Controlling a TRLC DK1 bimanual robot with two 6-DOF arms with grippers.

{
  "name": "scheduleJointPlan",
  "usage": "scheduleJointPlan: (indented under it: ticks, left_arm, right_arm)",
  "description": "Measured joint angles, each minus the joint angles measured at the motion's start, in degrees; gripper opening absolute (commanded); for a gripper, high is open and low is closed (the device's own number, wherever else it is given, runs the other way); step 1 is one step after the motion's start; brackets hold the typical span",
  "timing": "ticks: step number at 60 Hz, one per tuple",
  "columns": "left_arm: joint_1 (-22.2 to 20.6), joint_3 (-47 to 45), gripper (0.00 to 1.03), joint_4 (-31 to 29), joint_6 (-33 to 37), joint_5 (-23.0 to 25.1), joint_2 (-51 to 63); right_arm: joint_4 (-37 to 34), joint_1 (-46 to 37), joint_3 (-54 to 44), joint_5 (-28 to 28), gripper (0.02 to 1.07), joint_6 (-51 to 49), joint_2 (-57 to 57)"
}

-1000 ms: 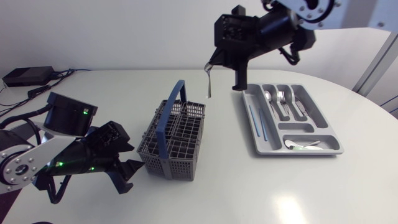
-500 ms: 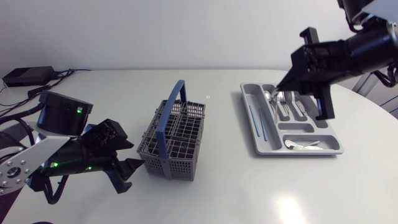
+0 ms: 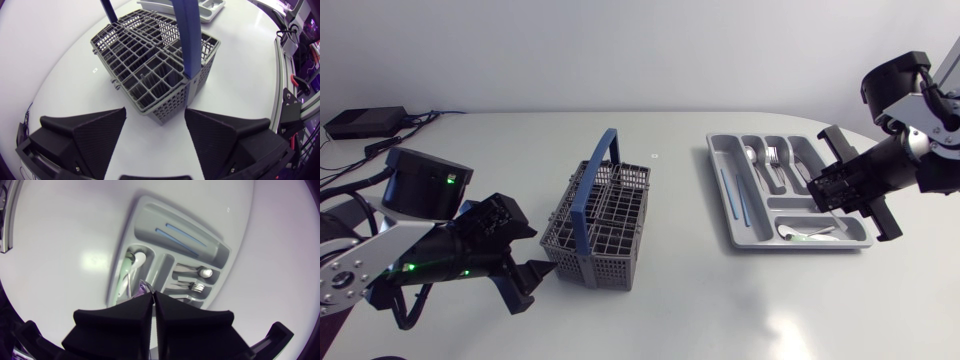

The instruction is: Unload the cutlery basket into the drawer organizer.

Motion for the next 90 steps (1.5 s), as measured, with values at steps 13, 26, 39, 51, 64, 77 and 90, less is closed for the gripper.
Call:
scheduleJointPlan:
  ticks: [13, 26, 39, 51, 64, 77, 90]
  left_arm:
    - [0.17, 0.00, 0.98, 0.04, -0.02, 0.00, -0.02]
    - [1.20, 0.00, 0.98, 0.63, -0.02, 0.00, -0.22]
    - [1.64, 0.00, 0.98, 0.87, -0.02, 0.00, -0.31]
    - [1.88, -0.04, 0.98, 0.87, -0.02, 0.00, -0.92]
    - [2.01, -0.94, 0.70, 0.70, -0.02, 0.00, -2.36]
    - [1.99, -3.17, 0.20, 0.24, 0.00, 0.22, -2.54]
    - [1.99, -3.85, 0.06, 2.10, 0.00, 0.24, -0.17]
  right_arm:
    - [7.52, -1.62, -2.71, 2.75, 0.08, -3.74, 4.92]
    - [14.75, -2.16, -4.98, 4.85, 0.08, -5.20, 11.45]
    - [20.90, -2.12, -7.58, 7.02, 0.61, -6.25, 16.22]
    - [23.26, -1.70, -8.74, 6.86, 1.01, -6.19, 15.98]
    - [13.27, 3.45, 4.26, -4.66, 0.87, 5.79, 11.72]
    - [13.62, 7.98, 18.49, -17.35, 0.10, 26.25, 16.90]
    - [13.81, 11.23, 26.34, -26.51, 0.08, 42.01, 32.28]
